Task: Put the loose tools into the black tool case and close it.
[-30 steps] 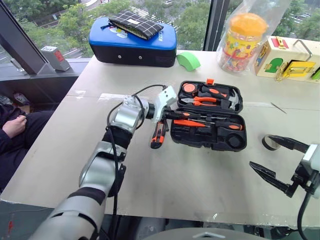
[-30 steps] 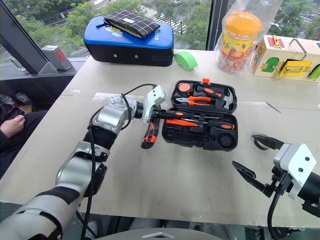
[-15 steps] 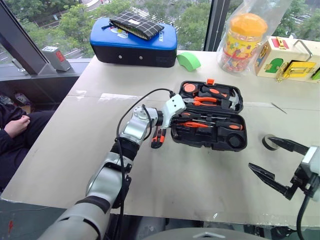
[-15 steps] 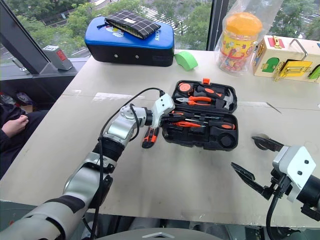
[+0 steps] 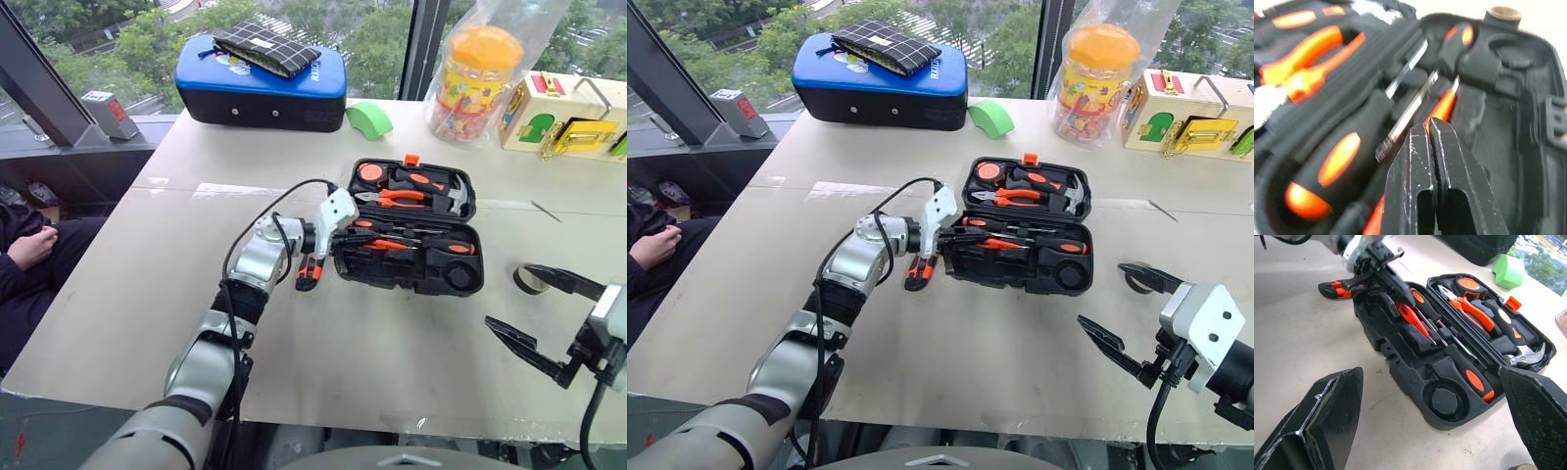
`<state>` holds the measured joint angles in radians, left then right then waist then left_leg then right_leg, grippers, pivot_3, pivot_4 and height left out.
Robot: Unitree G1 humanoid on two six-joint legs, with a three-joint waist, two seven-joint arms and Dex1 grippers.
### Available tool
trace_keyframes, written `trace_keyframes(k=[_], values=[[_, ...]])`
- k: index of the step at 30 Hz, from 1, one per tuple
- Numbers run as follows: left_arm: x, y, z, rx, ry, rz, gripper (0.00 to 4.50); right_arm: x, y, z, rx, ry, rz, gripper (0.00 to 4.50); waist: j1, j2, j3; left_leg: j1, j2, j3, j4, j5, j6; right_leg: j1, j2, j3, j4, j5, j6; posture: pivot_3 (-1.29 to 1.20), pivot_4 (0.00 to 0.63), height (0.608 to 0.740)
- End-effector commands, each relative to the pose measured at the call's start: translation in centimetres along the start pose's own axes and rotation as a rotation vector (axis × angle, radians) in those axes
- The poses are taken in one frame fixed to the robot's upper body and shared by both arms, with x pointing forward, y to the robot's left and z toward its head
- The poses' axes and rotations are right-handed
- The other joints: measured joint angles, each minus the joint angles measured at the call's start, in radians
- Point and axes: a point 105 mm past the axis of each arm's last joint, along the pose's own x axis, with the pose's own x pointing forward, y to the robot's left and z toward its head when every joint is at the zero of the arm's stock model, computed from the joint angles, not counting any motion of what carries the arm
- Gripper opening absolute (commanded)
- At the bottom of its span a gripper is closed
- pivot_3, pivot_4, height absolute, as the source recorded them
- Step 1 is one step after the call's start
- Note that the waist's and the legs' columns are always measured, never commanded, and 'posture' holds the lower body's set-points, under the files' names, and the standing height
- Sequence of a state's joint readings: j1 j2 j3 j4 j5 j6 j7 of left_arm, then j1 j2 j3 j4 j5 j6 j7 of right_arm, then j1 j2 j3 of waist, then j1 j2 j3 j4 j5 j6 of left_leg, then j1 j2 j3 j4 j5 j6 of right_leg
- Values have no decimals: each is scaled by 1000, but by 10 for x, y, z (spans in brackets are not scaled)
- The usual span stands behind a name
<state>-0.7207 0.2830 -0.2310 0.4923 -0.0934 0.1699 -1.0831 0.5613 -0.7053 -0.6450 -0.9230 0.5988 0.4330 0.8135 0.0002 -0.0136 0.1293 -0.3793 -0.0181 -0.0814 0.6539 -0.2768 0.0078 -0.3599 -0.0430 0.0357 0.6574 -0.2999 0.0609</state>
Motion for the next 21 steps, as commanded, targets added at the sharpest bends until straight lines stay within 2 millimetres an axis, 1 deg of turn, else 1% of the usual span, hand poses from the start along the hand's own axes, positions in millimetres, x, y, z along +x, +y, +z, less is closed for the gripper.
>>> trace_keyframes(k=[1,5,7,9,12,14,16,17,21], values=[[2,6,-2,65,33,24,29,0,0,5,-20,-11,2,4500,2,0,0,0,0,0,0,0,0,0,0,0,0,0,0,0,150,740],[3,17,-5,55,49,79,29,0,0,4,-20,-8,1,4500,4,0,0,1,0,0,0,0,0,0,0,0,1,0,0,0,150,740],[4,20,-6,37,48,87,29,-1,0,4,-19,-6,1,4500,4,0,-1,1,0,0,0,0,0,0,0,0,1,0,0,0,150,740],[4,20,-8,25,62,80,29,-1,1,4,-18,-4,1,4500,6,0,-1,1,0,1,0,0,0,0,0,1,1,0,0,0,150,740],[6,14,-18,53,110,49,29,-1,1,4,-17,-4,1,4500,6,0,-3,1,-1,1,0,0,0,0,0,1,1,0,0,0,150,740],[8,17,6,18,-40,74,29,-1,1,4,-18,-3,3,4500,6,0,-4,1,-1,1,0,0,0,0,0,1,1,0,0,0,150,740],[3,16,29,-32,-172,49,29,-1,2,5,-18,-4,2,4500,7,0,-3,1,0,1,0,0,0,0,0,1,1,0,0,0,150,740],[1,14,33,-43,-190,28,29,-2,1,5,-17,-6,0,4500,7,-1,-3,1,0,1,0,0,0,0,0,1,1,0,0,0,150,740],[-4,2,20,-37,-116,-54,29,-1,2,4,-13,-4,2,4500,6,-1,-3,1,1,0,0,0,0,0,1,1,1,0,0,0,150,740]])
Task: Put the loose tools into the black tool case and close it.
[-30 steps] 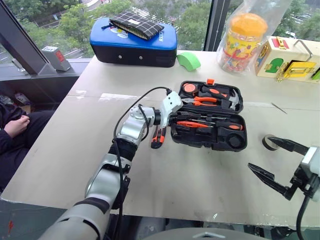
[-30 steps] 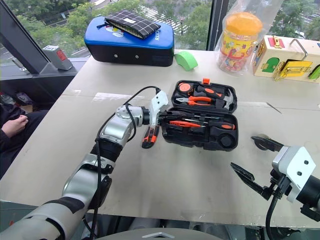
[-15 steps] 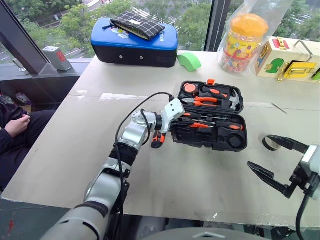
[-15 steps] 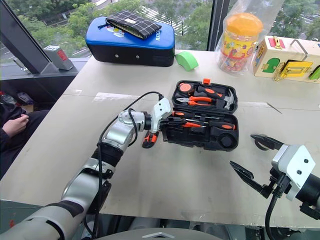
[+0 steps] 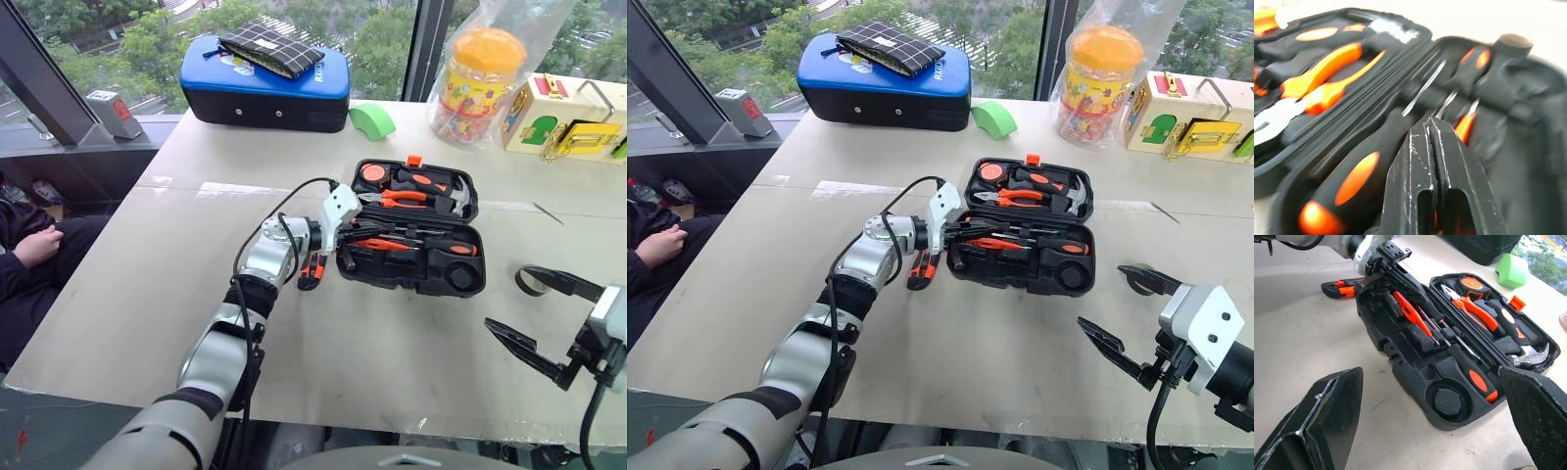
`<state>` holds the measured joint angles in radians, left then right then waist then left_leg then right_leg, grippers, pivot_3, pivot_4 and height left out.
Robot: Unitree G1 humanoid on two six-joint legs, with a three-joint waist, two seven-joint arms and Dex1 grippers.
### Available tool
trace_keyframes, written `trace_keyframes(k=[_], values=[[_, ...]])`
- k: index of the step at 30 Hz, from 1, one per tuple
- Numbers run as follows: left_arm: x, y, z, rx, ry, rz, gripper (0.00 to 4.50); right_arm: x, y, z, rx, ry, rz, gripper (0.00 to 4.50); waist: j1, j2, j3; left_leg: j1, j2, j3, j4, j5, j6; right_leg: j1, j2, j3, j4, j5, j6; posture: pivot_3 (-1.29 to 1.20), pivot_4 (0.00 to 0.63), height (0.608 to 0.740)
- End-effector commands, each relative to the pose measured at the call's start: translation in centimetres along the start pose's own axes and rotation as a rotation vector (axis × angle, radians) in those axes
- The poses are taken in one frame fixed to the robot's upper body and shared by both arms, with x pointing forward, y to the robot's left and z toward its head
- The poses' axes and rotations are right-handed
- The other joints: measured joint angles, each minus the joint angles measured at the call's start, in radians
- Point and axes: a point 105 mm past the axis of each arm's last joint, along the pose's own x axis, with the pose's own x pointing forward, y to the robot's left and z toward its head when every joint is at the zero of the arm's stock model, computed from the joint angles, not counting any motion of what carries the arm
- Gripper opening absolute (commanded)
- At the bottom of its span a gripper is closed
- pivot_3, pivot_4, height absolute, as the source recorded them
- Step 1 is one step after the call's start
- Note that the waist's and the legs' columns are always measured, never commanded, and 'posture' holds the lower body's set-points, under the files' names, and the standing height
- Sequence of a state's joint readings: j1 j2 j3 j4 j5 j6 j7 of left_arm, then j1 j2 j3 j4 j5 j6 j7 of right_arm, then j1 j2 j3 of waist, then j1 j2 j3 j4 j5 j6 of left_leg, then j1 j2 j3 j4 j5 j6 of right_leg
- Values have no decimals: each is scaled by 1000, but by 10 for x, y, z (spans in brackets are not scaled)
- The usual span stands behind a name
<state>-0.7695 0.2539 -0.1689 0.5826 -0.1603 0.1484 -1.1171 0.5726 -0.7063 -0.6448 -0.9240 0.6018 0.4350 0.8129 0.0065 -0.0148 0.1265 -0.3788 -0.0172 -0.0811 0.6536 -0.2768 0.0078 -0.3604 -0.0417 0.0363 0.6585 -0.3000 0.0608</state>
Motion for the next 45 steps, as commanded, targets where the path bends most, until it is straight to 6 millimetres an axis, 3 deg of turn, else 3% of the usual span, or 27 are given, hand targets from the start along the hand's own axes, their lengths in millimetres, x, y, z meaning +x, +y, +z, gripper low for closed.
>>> trace_keyframes(k=[1,8,17,24,29,39,42,45], values=[[-3,-10,4,27,10,-67,29,0,0,6,-23,-13,-1,4500,0,0,0,0,0,0,0,0,0,0,0,0,0,0,0,0,150,740],[2,-11,-27,141,213,-82,29,2,0,7,-27,-19,2,4500,8,0,-1,1,0,1,0,0,0,1,0,1,0,0,0,0,150,740],[14,6,-12,27,132,23,29,0,1,7,-25,-13,-9,4500,7,0,-1,1,-1,1,1,0,0,1,0,1,0,0,0,0,150,740],[15,0,-23,74,214,-12,29,0,1,6,-22,-11,-11,4500,7,0,-1,1,-1,0,1,0,0,1,0,1,0,0,0,0,150,740],[3,-2,-35,136,283,-52,29,0,2,6,-22,-9,-9,4500,5,0,-1,1,0,0,1,0,0,1,0,1,0,0,0,0,150,740],[-23,15,-51,173,412,-22,29,2,2,5,-23,-11,1,4500,0,0,-5,2,1,1,0,0,0,1,3,3,1,0,0,0,150,740],[-23,17,-42,179,351,-19,29,2,1,6,-23,-14,4,4500,-2,-1,-6,2,1,2,0,0,0,1,3,3,1,0,0,0,150,740],[-23,18,-10,98,124,-8,29,3,3,7,-24,-18,8,4500,-8,-1,-5,2,2,2,0,0,0,1,3,3,1,0,0,0,150,740]])
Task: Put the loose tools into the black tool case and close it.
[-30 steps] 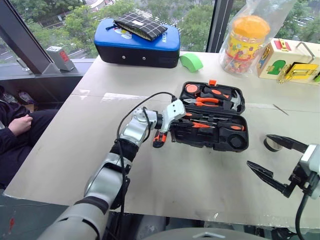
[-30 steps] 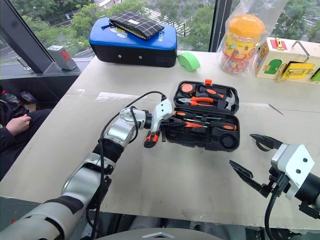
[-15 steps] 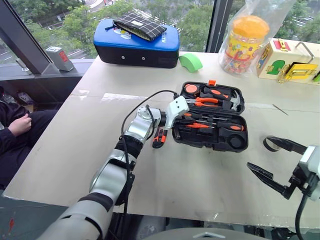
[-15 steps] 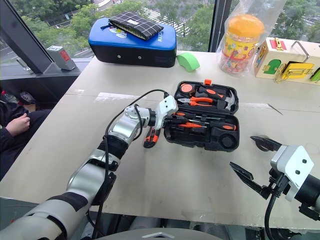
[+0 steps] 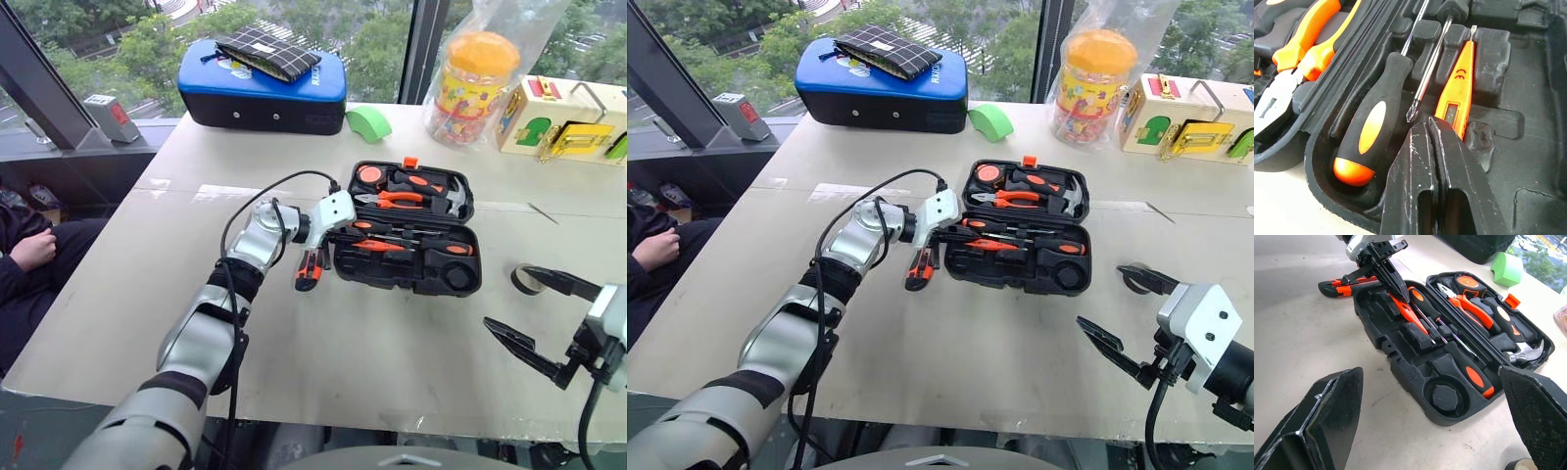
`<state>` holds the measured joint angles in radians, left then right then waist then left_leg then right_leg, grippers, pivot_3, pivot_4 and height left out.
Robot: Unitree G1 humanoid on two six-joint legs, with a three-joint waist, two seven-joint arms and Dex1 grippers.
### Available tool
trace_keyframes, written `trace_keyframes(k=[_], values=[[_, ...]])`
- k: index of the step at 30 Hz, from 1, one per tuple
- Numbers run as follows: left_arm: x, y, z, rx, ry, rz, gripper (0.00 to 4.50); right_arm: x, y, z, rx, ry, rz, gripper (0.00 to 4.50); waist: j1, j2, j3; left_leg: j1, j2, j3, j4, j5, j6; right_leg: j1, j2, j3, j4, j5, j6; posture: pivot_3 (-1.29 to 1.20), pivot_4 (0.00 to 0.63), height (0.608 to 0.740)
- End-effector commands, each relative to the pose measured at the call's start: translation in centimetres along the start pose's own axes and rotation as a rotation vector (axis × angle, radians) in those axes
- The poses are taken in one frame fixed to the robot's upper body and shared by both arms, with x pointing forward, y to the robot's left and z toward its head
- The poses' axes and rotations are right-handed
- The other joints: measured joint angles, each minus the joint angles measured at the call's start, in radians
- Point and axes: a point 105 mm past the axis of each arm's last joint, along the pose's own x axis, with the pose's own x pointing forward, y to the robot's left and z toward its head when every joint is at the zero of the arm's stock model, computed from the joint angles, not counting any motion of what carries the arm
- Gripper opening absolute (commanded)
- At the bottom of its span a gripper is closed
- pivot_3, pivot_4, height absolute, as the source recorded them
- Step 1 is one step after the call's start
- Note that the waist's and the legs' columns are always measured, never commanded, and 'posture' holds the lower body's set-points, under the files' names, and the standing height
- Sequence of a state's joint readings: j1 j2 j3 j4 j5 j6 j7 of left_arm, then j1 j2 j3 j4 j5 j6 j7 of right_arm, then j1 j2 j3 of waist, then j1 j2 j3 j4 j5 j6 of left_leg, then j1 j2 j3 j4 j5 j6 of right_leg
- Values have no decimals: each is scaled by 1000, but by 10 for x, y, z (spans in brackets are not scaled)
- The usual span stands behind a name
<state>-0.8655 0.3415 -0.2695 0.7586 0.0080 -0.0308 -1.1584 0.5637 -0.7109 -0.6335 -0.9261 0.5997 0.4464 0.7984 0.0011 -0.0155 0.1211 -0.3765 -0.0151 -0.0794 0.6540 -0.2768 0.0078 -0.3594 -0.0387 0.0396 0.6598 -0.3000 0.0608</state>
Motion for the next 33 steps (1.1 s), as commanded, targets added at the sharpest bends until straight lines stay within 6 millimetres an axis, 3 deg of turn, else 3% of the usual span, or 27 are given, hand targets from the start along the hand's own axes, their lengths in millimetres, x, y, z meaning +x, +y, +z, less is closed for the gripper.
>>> trace_keyframes(k=[1,5,7,9,12,16,22,29,32,33], values=[[-15,9,18,-163,-200,42,29,2,5,8,-25,-24,16,4500,-5,0,1,0,0,0,0,0,0,0,0,0,0,0,0,0,150,740],[-53,35,26,-323,-298,274,29,4,9,9,-16,-37,31,4500,-12,-2,4,-3,1,-2,0,0,0,-2,0,-2,0,0,0,0,150,740],[-68,32,23,-371,-302,338,29,5,9,9,-12,-42,36,4500,-16,-1,3,-3,2,-2,0,0,0,-2,0,-1,0,0,0,0,150,740],[-81,20,22,-463,-317,420,849,8,8,8,-7,-52,48,4500,-19,1,2,-2,2,-2,-1,0,0,-2,0,1,-1,0,0,0,150,740],[-91,-3,5,-545,-203,584,2201,14,7,11,-1,-76,83,4500,-13,0,2,-2,2,-3,-1,0,0,-2,-2,2,-2,0,0,0,150,740],[-81,-33,-2,-555,-60,673,4110,18,4,11,1,-83,124,4500,12,-2,4,-3,0,-4,0,0,-1,-2,-7,2,-2,0,0,0,150,740],[-69,-51,-6,-605,17,697,4110,20,-1,13,-5,-80,157,4500,19,-3,3,-2,-2,-4,0,1,-2,0,-6,2,-2,0,0,0,150,740],[-57,-57,-38,-572,202,766,4110,19,-6,12,-20,-62,187,4500,13,-2,3,-2,-1,-4,-2,1,-1,-1,-4,2,-3,0,0,0,150,740],[-52,-65,-44,-568,213,728,3322,17,-6,11,-23,-56,191,4500,13,-1,3,-1,-1,-3,-2,1,-2,0,-5,2,-2,0,-1,0,150,740],[-53,-65,-45,-565,203,732,2855,16,-7,11,-24,-53,191,4500,13,-1,2,-1,-1,-2,-2,1,-2,0,-5,2,-2,0,-1,0,150,740]])
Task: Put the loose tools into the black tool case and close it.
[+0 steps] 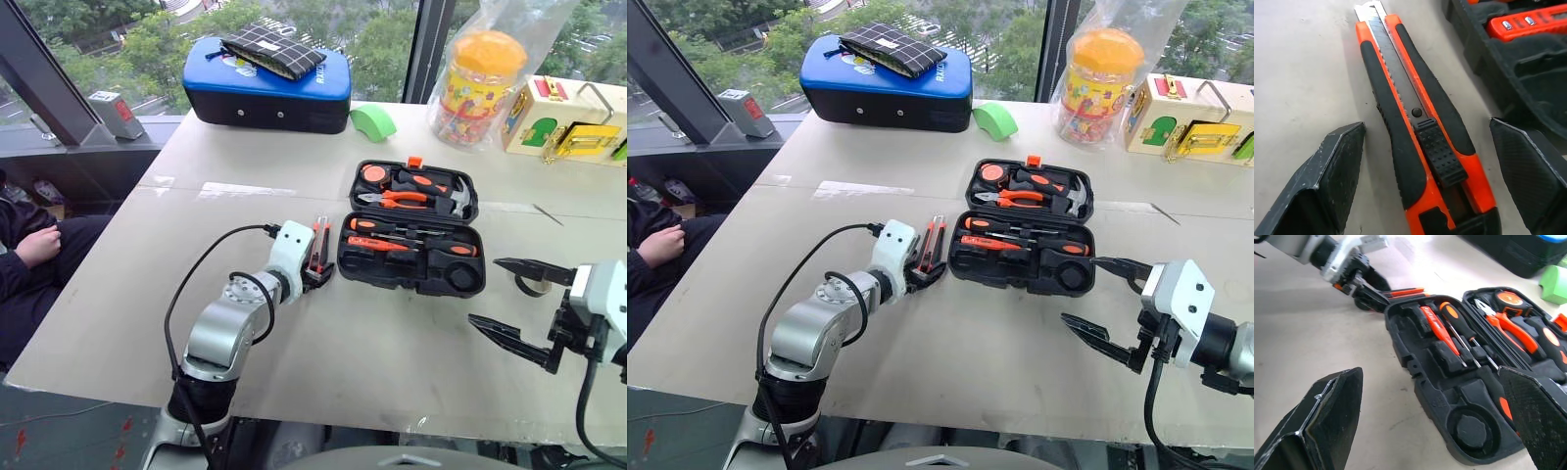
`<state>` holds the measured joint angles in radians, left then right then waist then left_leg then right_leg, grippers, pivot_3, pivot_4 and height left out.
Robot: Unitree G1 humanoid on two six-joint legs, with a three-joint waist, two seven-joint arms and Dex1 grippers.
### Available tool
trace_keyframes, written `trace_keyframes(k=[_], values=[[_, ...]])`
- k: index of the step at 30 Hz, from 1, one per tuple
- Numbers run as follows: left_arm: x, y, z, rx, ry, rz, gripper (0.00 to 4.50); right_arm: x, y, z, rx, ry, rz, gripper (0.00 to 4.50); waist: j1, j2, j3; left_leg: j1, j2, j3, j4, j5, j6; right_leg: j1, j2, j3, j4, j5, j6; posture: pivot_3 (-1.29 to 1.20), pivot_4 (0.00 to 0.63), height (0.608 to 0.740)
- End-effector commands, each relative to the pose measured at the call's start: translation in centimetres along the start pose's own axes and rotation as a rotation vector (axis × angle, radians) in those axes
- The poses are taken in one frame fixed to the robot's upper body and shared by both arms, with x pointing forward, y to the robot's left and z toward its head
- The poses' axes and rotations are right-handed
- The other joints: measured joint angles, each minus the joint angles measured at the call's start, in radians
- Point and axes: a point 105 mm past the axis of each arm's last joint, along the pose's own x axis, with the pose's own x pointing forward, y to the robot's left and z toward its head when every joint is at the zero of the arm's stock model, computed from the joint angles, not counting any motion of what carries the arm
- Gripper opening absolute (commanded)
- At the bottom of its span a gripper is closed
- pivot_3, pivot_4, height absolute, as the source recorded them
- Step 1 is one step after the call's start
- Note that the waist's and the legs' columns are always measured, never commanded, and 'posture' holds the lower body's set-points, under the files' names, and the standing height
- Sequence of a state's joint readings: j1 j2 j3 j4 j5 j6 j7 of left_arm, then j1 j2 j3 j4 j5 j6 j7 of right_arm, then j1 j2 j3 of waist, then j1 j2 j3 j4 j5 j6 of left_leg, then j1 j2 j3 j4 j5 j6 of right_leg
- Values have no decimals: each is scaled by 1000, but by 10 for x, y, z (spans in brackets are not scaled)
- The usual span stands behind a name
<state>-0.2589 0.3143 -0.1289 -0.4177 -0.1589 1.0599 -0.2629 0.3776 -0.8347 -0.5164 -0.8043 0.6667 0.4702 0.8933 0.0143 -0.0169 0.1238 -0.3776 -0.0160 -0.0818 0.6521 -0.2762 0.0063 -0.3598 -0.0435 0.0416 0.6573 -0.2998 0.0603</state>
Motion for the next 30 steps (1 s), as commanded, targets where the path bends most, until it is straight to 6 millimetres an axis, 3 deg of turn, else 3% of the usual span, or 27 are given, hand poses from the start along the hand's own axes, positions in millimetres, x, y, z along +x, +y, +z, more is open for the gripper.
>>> trace_keyframes(k=[1,3,8,10,12,14,18,23,30], values=[[0,2,-12,2,9,-1,2330,-5,-2,4,-32,-2,-2,4500,0,1,-1,0,0,1,0,0,0,0,0,0,0,0,0,0,150,740],[-3,9,-2,-2,-63,-2,1663,-6,-2,4,-31,-1,-2,4500,0,1,0,0,0,1,0,0,0,0,-2,0,0,0,0,0,150,740],[-21,31,38,21,-304,-61,1679,-5,-2,1,-23,-6,-19,4500,0,1,1,-1,1,0,0,0,0,-1,-3,0,-1,0,0,0,150,740],[-29,20,65,118,-418,-262,1679,-6,-2,0,-20,-8,-36,4500,3,1,1,-1,1,-1,0,0,0,-1,-3,0,-1,0,0,0,150,740],[-35,0,78,265,-453,-504,1679,-8,-3,-1,-16,-7,-53,4500,9,1,1,-2,0,-2,0,0,0,-1,-3,-2,-2,0,-1,0,150,740],[-32,-14,78,415,-412,-701,1679,-12,-4,-2,-17,-1,-63,4500,14,1,1,-2,-2,-1,0,0,0,0,-3,-3,-3,0,-1,0,150,740],[-9,-33,79,661,-335,-927,1679,-21,-7,1,-37,15,-74,4500,9,2,1,-2,-7,1,0,0,1,0,-4,-3,-6,0,0,0,150,740],[27,-51,84,819,-240,-1012,1679,-38,-16,3,-65,48,-85,4500,-4,-1,3,-3,-9,0,0,-1,2,0,-3,-4,-6,0,0,0,150,740],[41,-74,70,958,-134,-1114,1679,-52,-27,7,-85,81,-102,4500,-10,-1,3,-3,-7,1,0,-1,3,0,1,-3,-5,0,1,0,150,740]])
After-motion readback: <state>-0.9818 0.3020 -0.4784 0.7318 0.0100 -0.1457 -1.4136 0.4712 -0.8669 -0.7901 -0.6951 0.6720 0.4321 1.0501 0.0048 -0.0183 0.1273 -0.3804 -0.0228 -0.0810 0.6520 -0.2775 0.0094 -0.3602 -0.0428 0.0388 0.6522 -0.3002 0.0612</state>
